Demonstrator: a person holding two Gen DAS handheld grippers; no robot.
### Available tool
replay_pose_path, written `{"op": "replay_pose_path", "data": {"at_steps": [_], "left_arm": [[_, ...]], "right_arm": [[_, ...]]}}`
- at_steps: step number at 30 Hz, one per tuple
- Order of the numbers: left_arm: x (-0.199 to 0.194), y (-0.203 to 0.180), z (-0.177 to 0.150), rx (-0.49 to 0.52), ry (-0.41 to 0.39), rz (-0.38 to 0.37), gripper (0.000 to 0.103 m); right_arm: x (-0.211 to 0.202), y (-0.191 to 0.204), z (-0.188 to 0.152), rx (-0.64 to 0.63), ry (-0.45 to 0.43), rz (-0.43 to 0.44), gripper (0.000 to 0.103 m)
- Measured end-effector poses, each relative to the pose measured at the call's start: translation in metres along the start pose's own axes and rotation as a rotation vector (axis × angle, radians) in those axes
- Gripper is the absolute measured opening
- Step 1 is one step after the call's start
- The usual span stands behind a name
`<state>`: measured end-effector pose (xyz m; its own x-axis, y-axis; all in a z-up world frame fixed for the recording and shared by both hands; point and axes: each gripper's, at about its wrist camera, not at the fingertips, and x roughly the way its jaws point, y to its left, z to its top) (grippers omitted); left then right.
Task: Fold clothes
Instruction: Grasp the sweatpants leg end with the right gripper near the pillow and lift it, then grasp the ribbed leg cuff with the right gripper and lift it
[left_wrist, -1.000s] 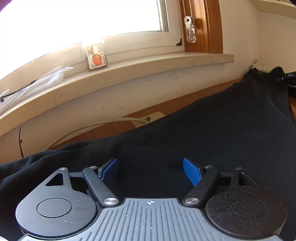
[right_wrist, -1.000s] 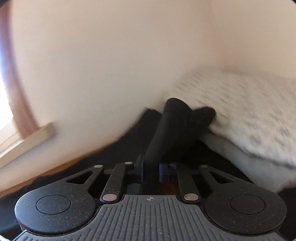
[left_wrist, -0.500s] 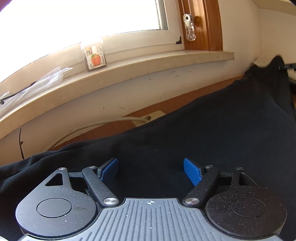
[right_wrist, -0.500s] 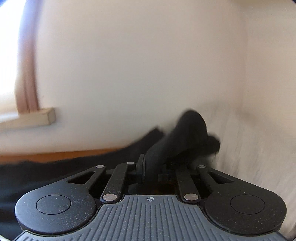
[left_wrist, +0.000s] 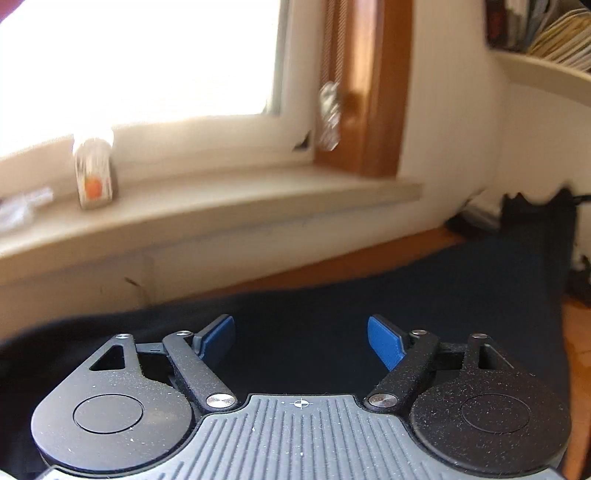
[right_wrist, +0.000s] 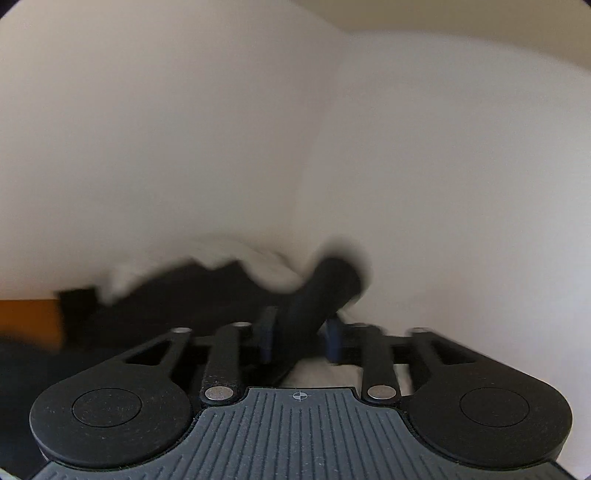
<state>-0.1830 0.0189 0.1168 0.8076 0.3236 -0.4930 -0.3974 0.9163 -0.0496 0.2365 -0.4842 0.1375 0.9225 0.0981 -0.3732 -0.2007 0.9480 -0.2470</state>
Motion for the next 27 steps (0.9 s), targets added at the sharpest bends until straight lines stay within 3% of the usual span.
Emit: {"op": "replay_pose_path", "data": {"at_steps": [1, 4, 7, 11, 14, 21, 25, 27], "left_arm": [[-0.011, 0.003, 0.001, 0.021, -0.014, 0.0, 0.089], [-0.042, 0.029, -0.006, 0.025, -0.027, 0.038, 0.093], [-0.069, 0.069, -0.024, 0.009, -0.024, 0.121, 0.096], [-0.097, 0.13, -0.056, -0.073, -0.007, 0.252, 0.097], [-0.112, 0.167, -0.08, -0.14, -0.011, 0.304, 0.097], [-0.127, 0.211, -0.112, -0.253, -0.047, 0.273, 0.097], [-0.134, 0.214, -0.12, -0.246, -0.049, 0.253, 0.097], [-0.14, 0.213, -0.124, -0.246, -0.052, 0.241, 0.097]], "right_arm": [[-0.003, -0.002, -0.005, -0.005, -0.006, 0.005, 0.064], [-0.014, 0.003, -0.015, -0.035, -0.027, 0.072, 0.066], [-0.029, 0.029, -0.016, -0.062, -0.031, 0.249, 0.067], [-0.056, 0.092, -0.005, -0.116, -0.057, 0.498, 0.068], [-0.079, 0.159, 0.009, -0.153, -0.067, 0.697, 0.067], [-0.162, 0.35, 0.031, -0.344, -0.083, 1.14, 0.062], [-0.214, 0.47, 0.031, -0.522, -0.076, 1.33, 0.058], [-0.238, 0.507, 0.029, -0.586, -0.075, 1.389, 0.058]]}}
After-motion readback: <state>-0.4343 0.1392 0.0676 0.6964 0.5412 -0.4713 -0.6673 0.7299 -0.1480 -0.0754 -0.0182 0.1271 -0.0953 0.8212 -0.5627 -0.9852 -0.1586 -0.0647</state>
